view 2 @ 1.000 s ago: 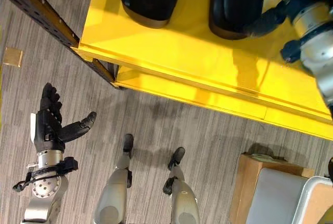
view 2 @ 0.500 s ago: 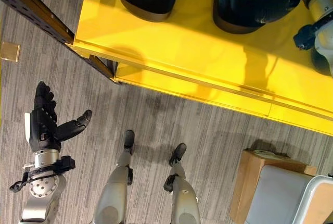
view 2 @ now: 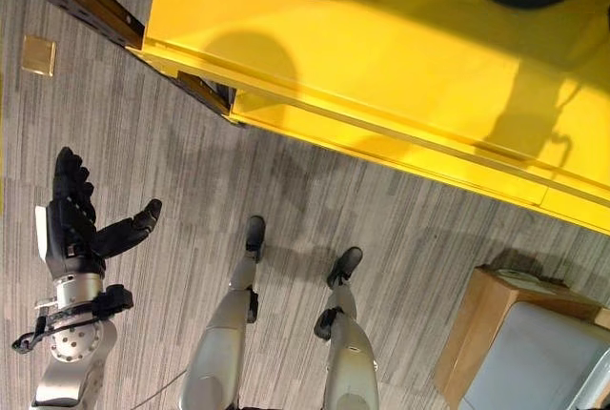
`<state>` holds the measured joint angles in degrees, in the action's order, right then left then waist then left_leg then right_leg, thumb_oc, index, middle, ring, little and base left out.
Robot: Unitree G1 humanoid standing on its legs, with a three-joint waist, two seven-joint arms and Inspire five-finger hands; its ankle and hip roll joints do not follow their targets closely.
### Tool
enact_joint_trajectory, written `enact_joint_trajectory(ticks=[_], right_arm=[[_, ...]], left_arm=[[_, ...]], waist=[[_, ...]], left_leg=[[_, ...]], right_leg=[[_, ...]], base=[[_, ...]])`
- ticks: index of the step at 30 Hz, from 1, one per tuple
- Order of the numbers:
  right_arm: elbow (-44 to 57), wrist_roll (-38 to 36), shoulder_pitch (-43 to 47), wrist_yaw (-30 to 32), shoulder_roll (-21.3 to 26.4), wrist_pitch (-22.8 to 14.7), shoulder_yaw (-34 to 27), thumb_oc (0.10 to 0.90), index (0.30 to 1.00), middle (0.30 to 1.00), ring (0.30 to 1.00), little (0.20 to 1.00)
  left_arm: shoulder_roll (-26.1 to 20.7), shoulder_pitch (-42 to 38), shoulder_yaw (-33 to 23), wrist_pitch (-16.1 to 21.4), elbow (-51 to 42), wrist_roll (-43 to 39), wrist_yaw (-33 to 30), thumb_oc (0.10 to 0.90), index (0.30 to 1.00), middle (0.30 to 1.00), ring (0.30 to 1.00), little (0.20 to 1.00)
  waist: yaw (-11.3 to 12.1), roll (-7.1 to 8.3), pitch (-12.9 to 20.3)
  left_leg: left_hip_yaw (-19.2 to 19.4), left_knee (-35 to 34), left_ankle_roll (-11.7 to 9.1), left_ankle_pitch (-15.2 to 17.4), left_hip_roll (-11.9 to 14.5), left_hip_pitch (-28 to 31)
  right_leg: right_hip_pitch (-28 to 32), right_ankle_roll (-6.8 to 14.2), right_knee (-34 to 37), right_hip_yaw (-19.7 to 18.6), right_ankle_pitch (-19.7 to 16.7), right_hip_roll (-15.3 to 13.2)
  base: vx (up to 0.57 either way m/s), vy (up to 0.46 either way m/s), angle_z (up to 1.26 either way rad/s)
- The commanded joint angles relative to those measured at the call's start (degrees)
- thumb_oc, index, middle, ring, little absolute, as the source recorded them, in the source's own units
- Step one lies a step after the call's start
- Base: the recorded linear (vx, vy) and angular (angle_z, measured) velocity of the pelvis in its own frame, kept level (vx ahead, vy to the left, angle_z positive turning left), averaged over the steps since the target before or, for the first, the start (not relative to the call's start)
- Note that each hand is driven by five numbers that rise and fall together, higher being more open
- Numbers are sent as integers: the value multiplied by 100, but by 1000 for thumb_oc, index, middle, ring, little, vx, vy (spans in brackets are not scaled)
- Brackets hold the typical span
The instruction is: Move parts from the plastic box to the shelf.
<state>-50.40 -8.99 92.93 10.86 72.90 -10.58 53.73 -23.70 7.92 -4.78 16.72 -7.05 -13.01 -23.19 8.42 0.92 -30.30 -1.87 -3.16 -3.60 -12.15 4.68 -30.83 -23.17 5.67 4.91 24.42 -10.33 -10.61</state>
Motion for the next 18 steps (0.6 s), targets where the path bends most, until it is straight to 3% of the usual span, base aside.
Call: enact_joint_trajectory(ticks=[1,10,18], right_arm=[[-225,121,1165,382,143,-12,701,900,1000,1000,1000,1000],[-800,113,862,211,-151,31,599,900,1000,1000,1000,1000],[-746,-1267,-754,-501,-501,-42,-942,900,1000,1000,1000,1000]], left_arm=[[-455,83,-333,686,-713,196,-257,900,1000,1000,1000,1000],[-359,44,-288,748,-719,200,-335,900,1000,1000,1000,1000],[-109,-95,-96,774,-512,-48,-168,900,1000,1000,1000,1000]], waist=[[-47,249,50],[47,171,50],[57,184,50]], left_leg=[[50,-184,-512,285,393,561],[-15,-184,-475,290,366,360],[18,-184,-410,371,351,472]], right_leg=[[608,507,-376,-96,388,-274],[446,506,-383,-84,413,-252],[572,497,-353,-56,445,-264]], base=[[0,0,0],[0,0,0],[5,1,1]])
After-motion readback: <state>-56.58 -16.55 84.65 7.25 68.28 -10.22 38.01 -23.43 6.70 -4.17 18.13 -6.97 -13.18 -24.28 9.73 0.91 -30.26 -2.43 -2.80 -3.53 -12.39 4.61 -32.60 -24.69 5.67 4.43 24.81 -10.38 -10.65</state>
